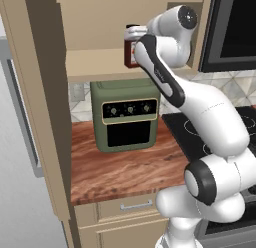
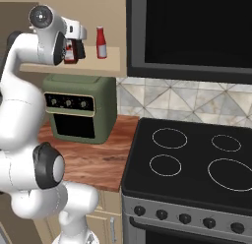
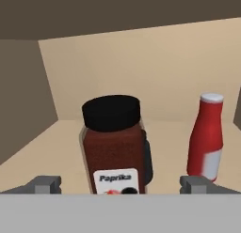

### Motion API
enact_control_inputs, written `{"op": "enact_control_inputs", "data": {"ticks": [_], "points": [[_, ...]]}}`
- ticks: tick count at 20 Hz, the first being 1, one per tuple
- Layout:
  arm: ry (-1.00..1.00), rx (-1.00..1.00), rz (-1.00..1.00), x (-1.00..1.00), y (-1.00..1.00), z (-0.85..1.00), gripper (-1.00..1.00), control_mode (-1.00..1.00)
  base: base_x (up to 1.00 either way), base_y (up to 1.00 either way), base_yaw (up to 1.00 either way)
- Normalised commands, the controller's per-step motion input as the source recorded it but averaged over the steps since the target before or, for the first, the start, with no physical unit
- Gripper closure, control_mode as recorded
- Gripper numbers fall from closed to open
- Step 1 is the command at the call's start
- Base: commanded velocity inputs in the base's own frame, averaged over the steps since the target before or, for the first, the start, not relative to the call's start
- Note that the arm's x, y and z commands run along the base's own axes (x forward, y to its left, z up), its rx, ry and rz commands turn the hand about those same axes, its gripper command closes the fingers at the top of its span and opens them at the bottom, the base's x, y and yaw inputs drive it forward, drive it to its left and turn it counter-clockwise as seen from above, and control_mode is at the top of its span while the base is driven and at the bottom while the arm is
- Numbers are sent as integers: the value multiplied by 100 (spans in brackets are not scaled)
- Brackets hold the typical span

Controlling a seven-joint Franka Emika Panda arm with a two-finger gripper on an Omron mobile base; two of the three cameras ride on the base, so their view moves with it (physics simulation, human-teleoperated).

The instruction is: Collect the paprika, ketchup, and shaker from the cabinet and place them next to the stove.

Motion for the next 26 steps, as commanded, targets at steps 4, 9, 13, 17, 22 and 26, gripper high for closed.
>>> {"op": "enact_control_inputs", "data": {"ticks": [4, 9, 13, 17, 22, 26], "points": [[3, 0, 0, 20, 9, 0, -100, -100, 0, 0, 0], [0, -1, 0, 6, 17, 0, -100, -100, 0, 0, 0], [0, -1, -1, 7, 2, 0, -100, -100, 0, 0, 0], [0, 0, 0, 2, 0, 0, -100, -100, 0, 0, 0], [3, 0, 0, 2, 0, 0, -100, -100, 0, 0, 0], [3, 0, 0, 0, 0, 0, -100, -100, 0, 0, 0]]}}
